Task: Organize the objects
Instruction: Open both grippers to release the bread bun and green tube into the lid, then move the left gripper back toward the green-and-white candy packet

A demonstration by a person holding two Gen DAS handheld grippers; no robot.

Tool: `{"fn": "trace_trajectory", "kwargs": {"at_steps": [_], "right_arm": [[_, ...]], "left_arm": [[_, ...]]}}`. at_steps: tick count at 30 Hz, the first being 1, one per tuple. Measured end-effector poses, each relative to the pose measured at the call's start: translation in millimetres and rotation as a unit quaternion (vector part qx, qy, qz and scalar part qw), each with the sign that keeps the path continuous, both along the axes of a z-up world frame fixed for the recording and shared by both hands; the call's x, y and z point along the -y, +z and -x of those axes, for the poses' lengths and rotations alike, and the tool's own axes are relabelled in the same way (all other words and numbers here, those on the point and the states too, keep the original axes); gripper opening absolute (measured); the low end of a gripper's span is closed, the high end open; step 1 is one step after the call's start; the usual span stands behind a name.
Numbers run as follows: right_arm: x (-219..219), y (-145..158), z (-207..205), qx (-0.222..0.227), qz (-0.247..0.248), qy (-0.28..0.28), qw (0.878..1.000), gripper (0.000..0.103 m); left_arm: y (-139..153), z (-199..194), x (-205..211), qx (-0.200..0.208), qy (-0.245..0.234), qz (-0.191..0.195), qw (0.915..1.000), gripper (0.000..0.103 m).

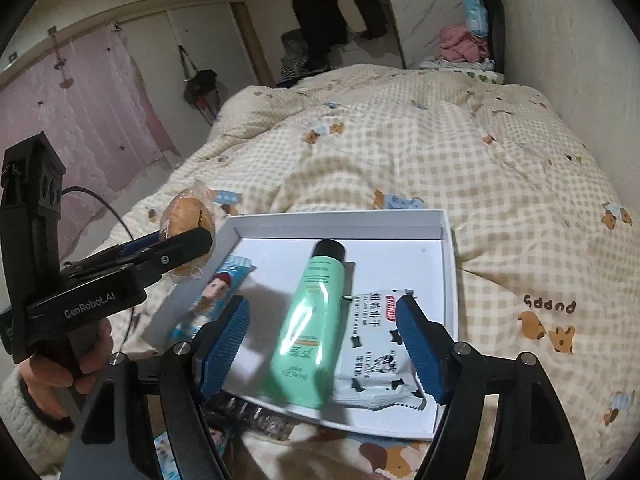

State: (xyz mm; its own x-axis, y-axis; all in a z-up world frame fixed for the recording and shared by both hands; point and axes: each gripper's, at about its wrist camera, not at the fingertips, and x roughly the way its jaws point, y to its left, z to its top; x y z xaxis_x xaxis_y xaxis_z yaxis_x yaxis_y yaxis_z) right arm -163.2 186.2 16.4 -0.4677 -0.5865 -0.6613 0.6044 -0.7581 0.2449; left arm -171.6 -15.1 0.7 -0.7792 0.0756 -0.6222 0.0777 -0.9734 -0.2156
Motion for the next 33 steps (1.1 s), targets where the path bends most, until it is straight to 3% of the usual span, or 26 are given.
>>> {"fn": "trace_trajectory", "kwargs": {"at_steps": [4,7,18,20,23,29,33], "right_arm": [[-2,14,-11,-0.028,0.005,0.021,0.999,0.077],[-6,27,-20,-0.048,0.017,0.03,0.998,0.087],[-18,68,-50,-0.083,0.067,0.062,0.992,0.087],[-20,72,-52,-0.083,0.072,0.063,0.992,0.087],[-23,76,-57,-0.085,0.076,0.062,0.991,0.087],[-31,82,-61,-0.085,0.081,0.064,0.991,0.087],[-35,85,-67,-0.087,0.087,0.067,0.99,0.087]], "left_arm": [[16,-15,-3,-0.023,-0.009,0.009,0.9997,0.078],[30,-27,-4,-0.038,-0.011,0.01,0.9992,0.078],[81,-82,-18,-0.105,-0.029,0.057,0.9924,0.082],[88,-92,-20,-0.117,-0.026,0.065,0.9907,0.089],[96,-106,-16,-0.136,-0.015,0.048,0.9894,0.101],[105,-120,-1,-0.13,-0.006,-0.001,0.9914,0.101],[108,-131,-2,-0.123,-0.008,0.009,0.9924,0.101]]}}
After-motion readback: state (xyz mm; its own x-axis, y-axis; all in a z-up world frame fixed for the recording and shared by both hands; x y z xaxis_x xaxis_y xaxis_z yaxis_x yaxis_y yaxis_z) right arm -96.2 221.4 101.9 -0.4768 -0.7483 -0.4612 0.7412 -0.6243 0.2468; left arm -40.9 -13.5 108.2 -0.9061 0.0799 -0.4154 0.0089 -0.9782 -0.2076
